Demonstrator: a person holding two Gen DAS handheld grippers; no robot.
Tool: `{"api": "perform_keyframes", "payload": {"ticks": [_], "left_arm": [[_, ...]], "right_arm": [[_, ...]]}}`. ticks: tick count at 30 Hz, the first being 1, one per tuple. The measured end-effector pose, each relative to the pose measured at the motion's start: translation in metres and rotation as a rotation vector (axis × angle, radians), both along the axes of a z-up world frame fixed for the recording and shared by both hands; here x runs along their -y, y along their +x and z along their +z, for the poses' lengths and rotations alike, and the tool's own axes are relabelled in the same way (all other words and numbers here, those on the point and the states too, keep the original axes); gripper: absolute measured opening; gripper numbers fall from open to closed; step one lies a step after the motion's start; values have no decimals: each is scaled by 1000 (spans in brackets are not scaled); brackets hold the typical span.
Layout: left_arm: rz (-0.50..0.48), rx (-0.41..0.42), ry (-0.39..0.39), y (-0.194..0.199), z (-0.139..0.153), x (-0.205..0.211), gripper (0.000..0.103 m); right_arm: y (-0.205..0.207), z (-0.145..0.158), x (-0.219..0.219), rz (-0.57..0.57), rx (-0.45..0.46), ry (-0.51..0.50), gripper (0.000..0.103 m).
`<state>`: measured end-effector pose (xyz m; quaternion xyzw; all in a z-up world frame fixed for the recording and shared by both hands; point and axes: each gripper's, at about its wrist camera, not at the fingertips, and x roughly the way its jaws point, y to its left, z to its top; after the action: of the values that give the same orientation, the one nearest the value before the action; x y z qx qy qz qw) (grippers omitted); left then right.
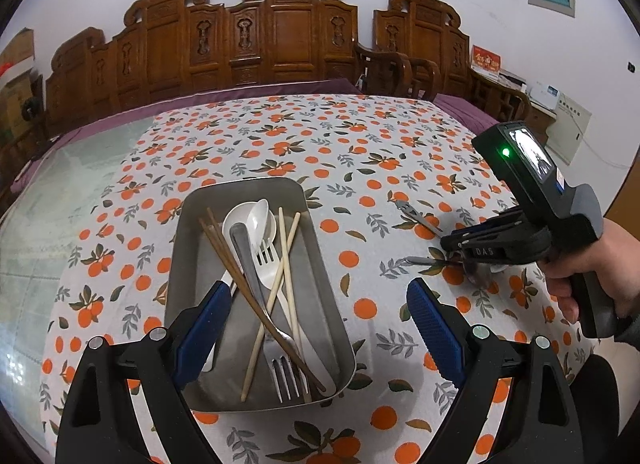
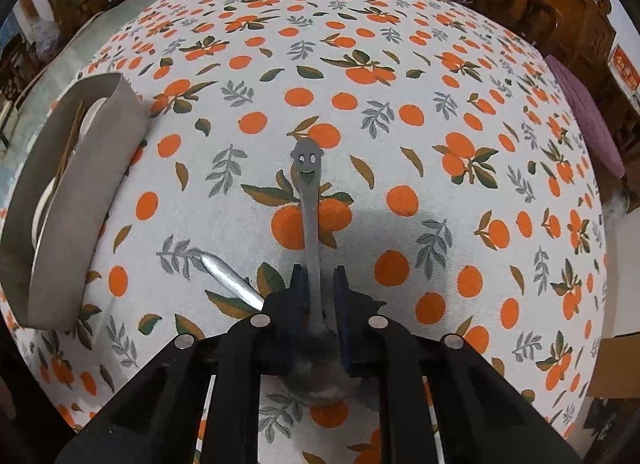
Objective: Organize utensils
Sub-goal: 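Grasp another metal spoon with the left tool while the right tool holds the smiley spoon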
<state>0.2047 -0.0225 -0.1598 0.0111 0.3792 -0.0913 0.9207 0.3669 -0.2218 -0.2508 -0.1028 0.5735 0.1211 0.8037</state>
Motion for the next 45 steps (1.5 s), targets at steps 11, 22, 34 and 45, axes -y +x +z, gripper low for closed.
{"api": "perform_keyframes", "payload": {"ticks": [11, 22, 34, 45], "left_arm": [[-30, 0, 12, -4, -1, 9, 86], [-124, 2, 71, 3, 1, 70, 86], [-306, -137, 120, 33, -52, 180, 86], [-288, -158, 238, 55, -73, 231, 64]], "right_arm": [[-18, 20, 6, 21, 65, 72, 7], [-43, 66, 71, 26, 141, 115, 7], [-57, 39, 163, -68, 117, 110, 7], [-60, 37, 190, -86, 131, 151, 7]]}}
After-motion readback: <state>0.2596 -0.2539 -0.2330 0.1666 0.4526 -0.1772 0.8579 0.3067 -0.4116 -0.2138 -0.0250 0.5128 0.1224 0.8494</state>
